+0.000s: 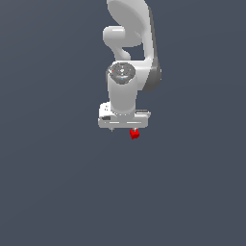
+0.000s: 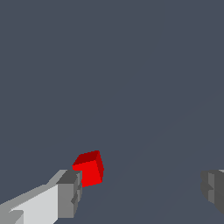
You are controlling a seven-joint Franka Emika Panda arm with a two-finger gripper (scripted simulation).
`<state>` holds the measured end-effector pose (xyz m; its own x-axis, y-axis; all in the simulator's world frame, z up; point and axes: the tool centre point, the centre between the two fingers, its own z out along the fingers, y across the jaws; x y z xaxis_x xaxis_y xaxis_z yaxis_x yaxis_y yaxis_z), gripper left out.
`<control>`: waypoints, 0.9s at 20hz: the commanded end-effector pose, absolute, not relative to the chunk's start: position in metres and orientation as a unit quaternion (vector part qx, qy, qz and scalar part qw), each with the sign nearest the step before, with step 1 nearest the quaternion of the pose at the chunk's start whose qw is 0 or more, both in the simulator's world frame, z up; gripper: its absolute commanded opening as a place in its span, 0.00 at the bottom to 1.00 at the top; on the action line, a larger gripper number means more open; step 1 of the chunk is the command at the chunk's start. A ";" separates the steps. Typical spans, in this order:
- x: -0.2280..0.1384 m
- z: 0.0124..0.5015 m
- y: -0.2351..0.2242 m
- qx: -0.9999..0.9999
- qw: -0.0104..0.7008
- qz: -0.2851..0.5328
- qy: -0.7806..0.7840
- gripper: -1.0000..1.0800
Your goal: Pick up the red cube and move it to a goal position.
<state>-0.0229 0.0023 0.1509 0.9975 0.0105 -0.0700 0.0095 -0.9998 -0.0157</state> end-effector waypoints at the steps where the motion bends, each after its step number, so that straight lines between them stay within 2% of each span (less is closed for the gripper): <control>1: -0.023 0.151 0.002 -0.999 0.008 0.035 -0.005 0.96; 10: -0.031 0.136 0.011 -0.999 0.007 0.031 -0.020 0.96; 18: -0.051 0.096 0.032 -0.998 0.005 0.020 -0.059 0.96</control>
<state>-0.0465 0.0270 0.1052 0.9940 0.1000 -0.0435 0.0995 -0.9950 -0.0129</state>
